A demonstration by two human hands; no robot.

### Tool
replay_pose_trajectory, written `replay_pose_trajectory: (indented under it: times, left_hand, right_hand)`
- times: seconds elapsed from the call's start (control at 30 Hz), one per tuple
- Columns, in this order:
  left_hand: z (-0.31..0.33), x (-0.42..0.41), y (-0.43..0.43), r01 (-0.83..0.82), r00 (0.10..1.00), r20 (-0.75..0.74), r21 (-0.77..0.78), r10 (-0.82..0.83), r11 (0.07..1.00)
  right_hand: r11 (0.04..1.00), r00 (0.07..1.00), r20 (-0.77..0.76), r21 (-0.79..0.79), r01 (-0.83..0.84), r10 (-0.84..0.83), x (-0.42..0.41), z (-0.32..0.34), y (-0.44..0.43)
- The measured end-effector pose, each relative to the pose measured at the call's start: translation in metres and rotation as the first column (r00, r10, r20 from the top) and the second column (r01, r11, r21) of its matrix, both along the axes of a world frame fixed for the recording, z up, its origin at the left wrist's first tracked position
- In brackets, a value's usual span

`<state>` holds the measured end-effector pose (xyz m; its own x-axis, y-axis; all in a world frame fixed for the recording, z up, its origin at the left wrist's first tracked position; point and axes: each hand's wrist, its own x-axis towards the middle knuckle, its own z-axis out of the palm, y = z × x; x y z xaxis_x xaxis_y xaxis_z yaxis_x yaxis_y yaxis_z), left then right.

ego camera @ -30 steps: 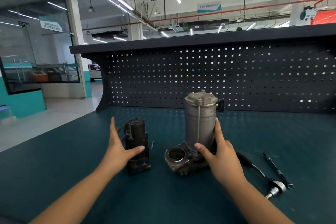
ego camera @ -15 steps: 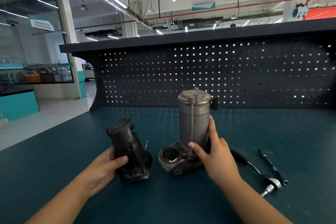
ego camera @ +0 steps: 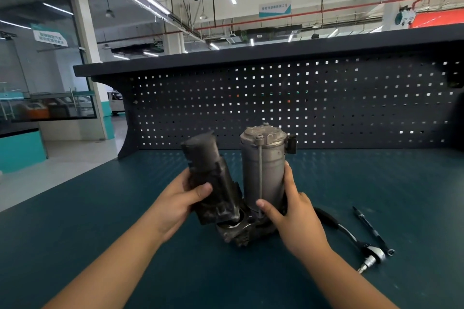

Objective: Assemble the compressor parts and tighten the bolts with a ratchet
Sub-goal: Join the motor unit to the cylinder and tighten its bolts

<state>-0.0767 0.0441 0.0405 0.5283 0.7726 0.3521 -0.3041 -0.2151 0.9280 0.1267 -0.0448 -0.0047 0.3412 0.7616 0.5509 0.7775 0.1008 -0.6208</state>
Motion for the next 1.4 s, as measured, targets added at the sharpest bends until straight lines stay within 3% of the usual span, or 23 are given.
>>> replay_pose_trajectory:
  times: [0.1,0.57,0.83,1.1,1.23,1.4]
  left_hand:
    - [-0.004,0.008,0.003,-0.042,0.995,-0.083,0.075,0.048,0.996]
    - [-0.004,0.007,0.003,-0.009,0.993,-0.114,0.037,0.013,0.999]
    - [-0.009,0.025,-0.01,-0.295,0.952,-0.05,0.125,0.303,0.947]
    - [-0.017,0.058,-0.024,-0.59,0.78,-0.06,0.258,0.622,0.765]
    - [-0.015,0.065,-0.025,-0.656,0.74,-0.001,0.222,0.673,0.721]
    - [-0.014,0.06,-0.022,-0.567,0.811,-0.03,0.208,0.585,0.797]
  right_hand:
    - [1.0,1.0,0.01,-0.009,0.002,-0.002,0.0,0.001,0.0]
    - [1.0,1.0,0.003,-0.006,-0.005,0.005,0.0,0.001,0.0]
    - [1.0,1.0,-0.005,-0.018,-0.004,0.004,0.0,0.001,-0.001]
    - [1.0,1.0,-0.014,-0.026,-0.008,0.008,0.001,0.002,0.0]
    - [1.0,1.0,-0.008,-0.025,-0.004,0.004,0.002,0.001,0.0]
    - [1.0,1.0,-0.016,-0.023,-0.007,0.006,0.001,0.002,0.0]
